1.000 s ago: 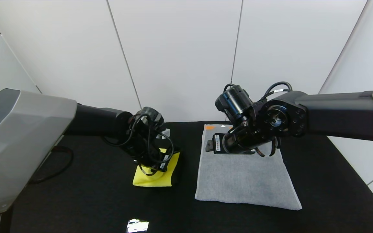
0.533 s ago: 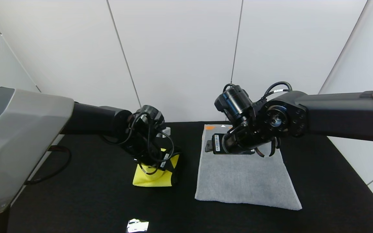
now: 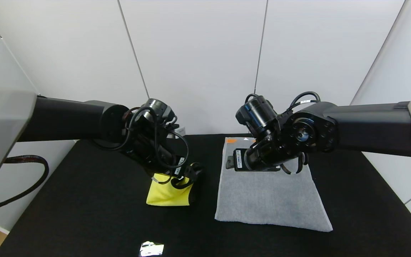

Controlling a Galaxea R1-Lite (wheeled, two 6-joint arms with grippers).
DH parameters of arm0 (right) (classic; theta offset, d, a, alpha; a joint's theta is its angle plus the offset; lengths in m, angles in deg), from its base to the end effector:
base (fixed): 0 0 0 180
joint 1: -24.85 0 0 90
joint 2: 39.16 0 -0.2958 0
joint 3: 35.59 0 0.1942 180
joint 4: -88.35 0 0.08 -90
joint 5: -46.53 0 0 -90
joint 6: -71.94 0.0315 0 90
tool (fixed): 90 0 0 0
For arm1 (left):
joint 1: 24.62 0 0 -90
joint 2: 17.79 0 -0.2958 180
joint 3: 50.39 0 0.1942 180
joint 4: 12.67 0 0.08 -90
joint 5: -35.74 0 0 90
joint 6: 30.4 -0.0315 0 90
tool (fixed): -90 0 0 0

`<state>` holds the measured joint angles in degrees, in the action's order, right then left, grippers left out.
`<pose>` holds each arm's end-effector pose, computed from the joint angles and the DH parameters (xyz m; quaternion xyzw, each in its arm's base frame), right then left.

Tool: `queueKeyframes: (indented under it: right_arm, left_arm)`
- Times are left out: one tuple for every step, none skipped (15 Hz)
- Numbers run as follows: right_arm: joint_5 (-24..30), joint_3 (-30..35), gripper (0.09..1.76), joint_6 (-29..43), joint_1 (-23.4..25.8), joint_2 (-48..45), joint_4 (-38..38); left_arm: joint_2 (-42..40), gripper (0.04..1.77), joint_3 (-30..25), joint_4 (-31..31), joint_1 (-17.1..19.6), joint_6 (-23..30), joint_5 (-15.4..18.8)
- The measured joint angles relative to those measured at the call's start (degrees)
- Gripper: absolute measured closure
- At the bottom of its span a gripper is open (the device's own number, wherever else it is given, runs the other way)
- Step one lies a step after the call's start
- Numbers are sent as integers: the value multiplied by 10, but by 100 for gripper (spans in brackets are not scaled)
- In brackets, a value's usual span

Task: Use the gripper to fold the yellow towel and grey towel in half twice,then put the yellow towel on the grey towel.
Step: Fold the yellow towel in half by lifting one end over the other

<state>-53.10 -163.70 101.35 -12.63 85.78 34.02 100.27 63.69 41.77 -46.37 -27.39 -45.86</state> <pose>0.3468 0.2593 0.1667 0.0553 0.4379 0.1095 0.8906 0.3615 -0.1492 0.1529 0.0346 0.4905 -0.2142 0.8440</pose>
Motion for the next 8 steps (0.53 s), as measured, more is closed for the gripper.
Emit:
queueKeyframes:
  right_arm:
    - [0,0,14,0,0,0,0]
    - [0,0,14,0,0,0,0]
    - [0,0,14,0,1,0,0]
    - [0,0,14,0,2,-1,0]
    - [-1,0,14,-1,2,-1,0]
    - [-2,-1,14,-1,2,-2,0]
    - [-11,0,14,-1,3,-2,-2]
    - [-24,0,14,-1,3,-3,-2]
  left_arm:
    - [-7,28,-1,0,-1,1,0]
    - [-12,26,-3,0,-1,2,-2]
    - [-14,24,-4,1,1,2,-6]
    - [-15,22,-6,1,2,1,-11]
    - [-14,21,-9,0,3,0,-20]
    - [-10,19,-11,0,3,0,-38]
    - [-6,18,-12,-1,3,0,-56]
    - [0,17,-14,-1,3,0,-64]
